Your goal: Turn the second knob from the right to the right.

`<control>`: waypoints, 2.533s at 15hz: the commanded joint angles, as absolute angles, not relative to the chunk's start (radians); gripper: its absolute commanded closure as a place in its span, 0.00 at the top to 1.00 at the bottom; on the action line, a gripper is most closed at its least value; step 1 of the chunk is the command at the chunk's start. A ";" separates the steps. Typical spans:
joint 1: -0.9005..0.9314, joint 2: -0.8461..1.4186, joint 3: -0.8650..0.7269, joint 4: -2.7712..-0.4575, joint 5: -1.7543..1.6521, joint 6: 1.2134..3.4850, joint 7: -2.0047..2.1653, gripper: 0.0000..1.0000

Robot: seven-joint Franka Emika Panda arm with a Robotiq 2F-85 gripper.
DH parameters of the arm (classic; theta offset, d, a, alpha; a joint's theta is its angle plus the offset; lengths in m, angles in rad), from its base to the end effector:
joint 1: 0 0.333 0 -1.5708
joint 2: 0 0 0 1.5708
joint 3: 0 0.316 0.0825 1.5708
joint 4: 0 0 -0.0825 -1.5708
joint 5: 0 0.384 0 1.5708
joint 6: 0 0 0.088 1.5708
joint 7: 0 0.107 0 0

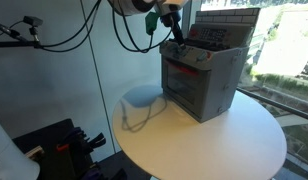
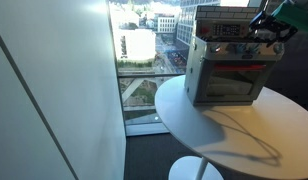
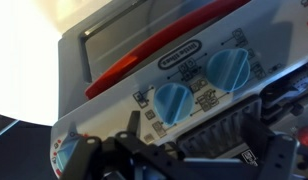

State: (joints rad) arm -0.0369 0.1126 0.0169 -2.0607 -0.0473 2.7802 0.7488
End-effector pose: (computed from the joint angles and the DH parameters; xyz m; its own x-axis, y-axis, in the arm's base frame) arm 0.6138 -0.0105 0.4504 0.6063 -0.6608 0.4424 -0.5543 -0.7501 -0.3606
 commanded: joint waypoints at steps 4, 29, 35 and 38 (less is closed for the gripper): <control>-0.037 0.139 0.029 -2.033 -0.014 2.811 0.748 1.00; -0.050 0.159 0.029 -2.047 0.004 2.868 0.763 0.12; -0.046 0.148 0.022 -2.062 0.012 2.867 0.846 0.12; -0.045 0.142 0.017 -2.069 0.015 2.874 0.924 0.12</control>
